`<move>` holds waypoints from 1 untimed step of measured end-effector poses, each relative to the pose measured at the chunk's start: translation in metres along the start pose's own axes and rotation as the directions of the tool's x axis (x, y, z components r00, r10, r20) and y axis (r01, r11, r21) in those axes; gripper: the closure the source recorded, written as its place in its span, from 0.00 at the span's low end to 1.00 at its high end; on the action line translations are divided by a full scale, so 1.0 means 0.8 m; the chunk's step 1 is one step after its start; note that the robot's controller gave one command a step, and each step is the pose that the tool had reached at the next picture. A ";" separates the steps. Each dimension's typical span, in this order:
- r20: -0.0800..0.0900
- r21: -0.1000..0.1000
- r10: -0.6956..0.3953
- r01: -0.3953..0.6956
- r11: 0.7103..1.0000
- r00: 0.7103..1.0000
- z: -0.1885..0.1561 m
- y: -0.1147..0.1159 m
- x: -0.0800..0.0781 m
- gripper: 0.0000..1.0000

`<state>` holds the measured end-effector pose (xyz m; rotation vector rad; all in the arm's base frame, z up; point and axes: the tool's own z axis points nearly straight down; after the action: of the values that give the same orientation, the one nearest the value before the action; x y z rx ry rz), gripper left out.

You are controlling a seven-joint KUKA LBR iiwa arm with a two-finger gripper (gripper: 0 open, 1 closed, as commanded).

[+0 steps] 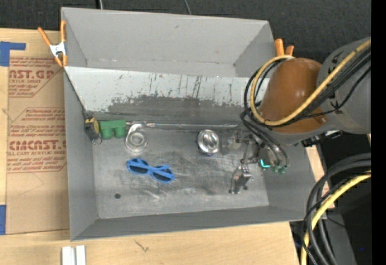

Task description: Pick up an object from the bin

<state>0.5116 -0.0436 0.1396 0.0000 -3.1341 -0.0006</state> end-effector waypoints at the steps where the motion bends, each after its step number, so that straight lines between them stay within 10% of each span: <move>1: 0.009 -0.004 -0.093 0.093 0.996 0.996 0.061 0.164 -0.048 0.00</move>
Offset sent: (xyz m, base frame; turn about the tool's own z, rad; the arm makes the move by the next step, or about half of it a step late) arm 0.0386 0.1245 -0.0470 -0.0845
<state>0.5499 0.0876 0.0906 0.1467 -3.1391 -0.0076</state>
